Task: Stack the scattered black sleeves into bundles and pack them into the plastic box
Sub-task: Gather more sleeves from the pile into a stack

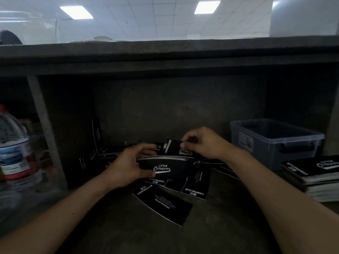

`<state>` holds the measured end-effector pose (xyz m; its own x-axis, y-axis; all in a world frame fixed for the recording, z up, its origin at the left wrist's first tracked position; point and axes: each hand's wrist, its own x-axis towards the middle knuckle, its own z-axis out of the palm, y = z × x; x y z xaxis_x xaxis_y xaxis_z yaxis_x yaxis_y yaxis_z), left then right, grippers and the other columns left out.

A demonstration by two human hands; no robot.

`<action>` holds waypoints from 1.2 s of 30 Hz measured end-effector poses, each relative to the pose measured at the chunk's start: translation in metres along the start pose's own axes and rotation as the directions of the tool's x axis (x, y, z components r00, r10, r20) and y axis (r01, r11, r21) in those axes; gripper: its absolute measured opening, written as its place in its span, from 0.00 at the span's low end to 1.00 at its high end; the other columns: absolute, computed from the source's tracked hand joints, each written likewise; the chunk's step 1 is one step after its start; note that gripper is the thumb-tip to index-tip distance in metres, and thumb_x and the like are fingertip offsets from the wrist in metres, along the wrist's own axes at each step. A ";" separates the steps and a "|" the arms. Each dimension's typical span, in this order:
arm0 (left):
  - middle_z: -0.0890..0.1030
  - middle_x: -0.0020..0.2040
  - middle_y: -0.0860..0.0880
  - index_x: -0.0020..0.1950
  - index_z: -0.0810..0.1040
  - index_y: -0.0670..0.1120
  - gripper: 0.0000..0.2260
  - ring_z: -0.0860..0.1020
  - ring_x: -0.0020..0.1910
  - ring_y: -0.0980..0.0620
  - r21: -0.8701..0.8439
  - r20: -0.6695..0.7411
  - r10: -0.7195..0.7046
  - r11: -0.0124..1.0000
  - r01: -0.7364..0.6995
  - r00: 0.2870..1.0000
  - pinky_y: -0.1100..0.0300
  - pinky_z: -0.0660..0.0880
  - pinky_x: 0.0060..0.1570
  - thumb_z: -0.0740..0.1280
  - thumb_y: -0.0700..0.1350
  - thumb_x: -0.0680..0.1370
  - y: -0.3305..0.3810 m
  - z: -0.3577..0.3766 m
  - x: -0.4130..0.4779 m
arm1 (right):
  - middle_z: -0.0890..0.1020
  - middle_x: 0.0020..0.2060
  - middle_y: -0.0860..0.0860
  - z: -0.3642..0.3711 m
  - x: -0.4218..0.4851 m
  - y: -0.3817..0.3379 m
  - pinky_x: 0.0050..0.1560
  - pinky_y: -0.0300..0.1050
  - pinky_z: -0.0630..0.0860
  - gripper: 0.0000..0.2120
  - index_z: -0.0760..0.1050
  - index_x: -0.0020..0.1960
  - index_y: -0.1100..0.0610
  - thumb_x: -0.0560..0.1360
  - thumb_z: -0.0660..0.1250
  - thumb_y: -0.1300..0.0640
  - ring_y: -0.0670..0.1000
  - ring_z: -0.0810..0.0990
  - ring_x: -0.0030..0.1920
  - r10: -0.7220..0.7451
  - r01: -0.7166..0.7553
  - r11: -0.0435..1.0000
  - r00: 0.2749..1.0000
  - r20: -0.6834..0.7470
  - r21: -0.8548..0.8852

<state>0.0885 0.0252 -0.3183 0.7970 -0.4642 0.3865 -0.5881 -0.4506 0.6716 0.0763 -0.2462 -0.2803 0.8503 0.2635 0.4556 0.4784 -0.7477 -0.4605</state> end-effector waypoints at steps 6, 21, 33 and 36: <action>0.86 0.54 0.52 0.66 0.77 0.51 0.30 0.84 0.54 0.56 -0.078 0.049 -0.003 0.997 0.007 0.999 0.66 0.78 0.55 0.79 0.32 0.67 0.003 -0.001 -0.001 | 0.87 0.43 0.55 0.022 0.001 -0.010 0.43 0.40 0.80 0.13 0.81 0.54 0.59 0.81 0.64 0.50 0.48 0.86 0.41 0.229 -0.278 0.809 0.960 0.159 0.518; 0.86 0.49 0.53 0.52 0.84 0.49 0.12 0.84 0.48 0.56 -0.012 0.078 0.024 1.000 -0.023 0.997 0.61 0.80 0.51 0.79 0.42 0.70 0.005 -0.002 -0.003 | 0.85 0.48 0.53 0.012 -0.008 0.025 0.51 0.45 0.77 0.13 0.84 0.50 0.50 0.75 0.67 0.44 0.54 0.82 0.51 0.331 -0.333 0.881 0.941 -0.065 -0.337; 0.87 0.47 0.51 0.49 0.84 0.47 0.08 0.85 0.46 0.55 -0.057 0.075 0.007 0.998 -0.003 0.997 0.65 0.79 0.47 0.78 0.41 0.71 0.004 0.000 -0.002 | 0.80 0.42 0.51 0.008 0.003 0.010 0.34 0.44 0.78 0.15 0.76 0.53 0.51 0.74 0.66 0.70 0.48 0.79 0.38 0.488 -0.333 0.619 0.873 -0.017 0.711; 0.87 0.48 0.50 0.49 0.84 0.47 0.08 0.85 0.47 0.54 -0.077 0.061 0.005 0.997 0.000 0.998 0.64 0.79 0.48 0.77 0.41 0.71 0.003 -0.001 0.000 | 0.82 0.46 0.53 0.005 0.007 0.013 0.42 0.50 0.79 0.08 0.76 0.49 0.52 0.75 0.67 0.64 0.52 0.81 0.43 0.480 -0.309 0.466 0.876 0.057 0.829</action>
<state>0.0864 0.0249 -0.3154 0.7841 -0.5124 0.3502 -0.5759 -0.3905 0.7182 0.0894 -0.2509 -0.2874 0.9865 -0.0930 0.1345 0.1417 0.0758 -0.9870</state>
